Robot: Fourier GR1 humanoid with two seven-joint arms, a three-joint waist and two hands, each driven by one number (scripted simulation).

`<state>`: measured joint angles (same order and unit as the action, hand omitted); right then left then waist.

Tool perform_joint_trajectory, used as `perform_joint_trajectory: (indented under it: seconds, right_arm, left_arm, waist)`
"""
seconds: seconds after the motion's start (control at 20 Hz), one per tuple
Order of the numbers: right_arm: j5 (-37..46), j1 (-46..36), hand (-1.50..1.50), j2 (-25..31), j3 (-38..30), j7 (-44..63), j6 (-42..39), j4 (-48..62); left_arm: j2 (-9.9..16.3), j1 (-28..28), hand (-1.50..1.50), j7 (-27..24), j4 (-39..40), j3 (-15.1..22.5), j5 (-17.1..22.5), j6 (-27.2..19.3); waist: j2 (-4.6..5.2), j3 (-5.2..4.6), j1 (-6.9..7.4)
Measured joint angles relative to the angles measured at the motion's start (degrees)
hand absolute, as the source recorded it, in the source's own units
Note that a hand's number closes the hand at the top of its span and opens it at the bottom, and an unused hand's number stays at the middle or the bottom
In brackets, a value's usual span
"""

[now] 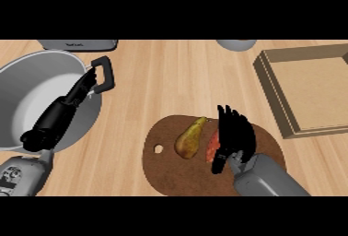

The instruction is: Pick the sweet potato from the cutting board and place it in the cardboard box

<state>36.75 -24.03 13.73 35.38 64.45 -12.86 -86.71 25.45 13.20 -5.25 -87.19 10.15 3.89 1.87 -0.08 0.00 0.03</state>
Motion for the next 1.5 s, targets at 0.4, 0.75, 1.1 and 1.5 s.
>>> perform_joint_trajectory:
  seconds: [0.4,0.75,1.1,1.5]
  right_arm:
    - [7.87,0.68,1.50,-1.06,0.11,-6.39,-0.61,1.96]
    - [16.08,-1.00,1.50,-2.82,0.31,-8.58,-0.17,2.54]
    - [11.51,0.40,1.50,3.02,13.88,-35.49,-1.32,-10.51]
    - [7.66,0.93,1.50,17.77,19.23,-61.88,2.32,-32.17]
  left_arm:
    - [-3.15,0.90,0.00,0.18,0.95,-1.08,-2.77,0.72]
    - [-3.76,-1.08,0.00,1.15,-1.55,-2.40,-3.66,2.59]
    - [-3.87,-0.99,0.00,1.45,-1.60,-2.47,-3.17,3.25]
    - [-3.85,-1.80,0.00,1.18,-0.81,-3.15,-3.61,2.42]
  waist:
    - [-0.20,-0.03,0.01]
    - [-0.14,-0.07,0.11]
    - [-0.33,0.31,1.28]
    - [-0.61,0.51,-1.30]
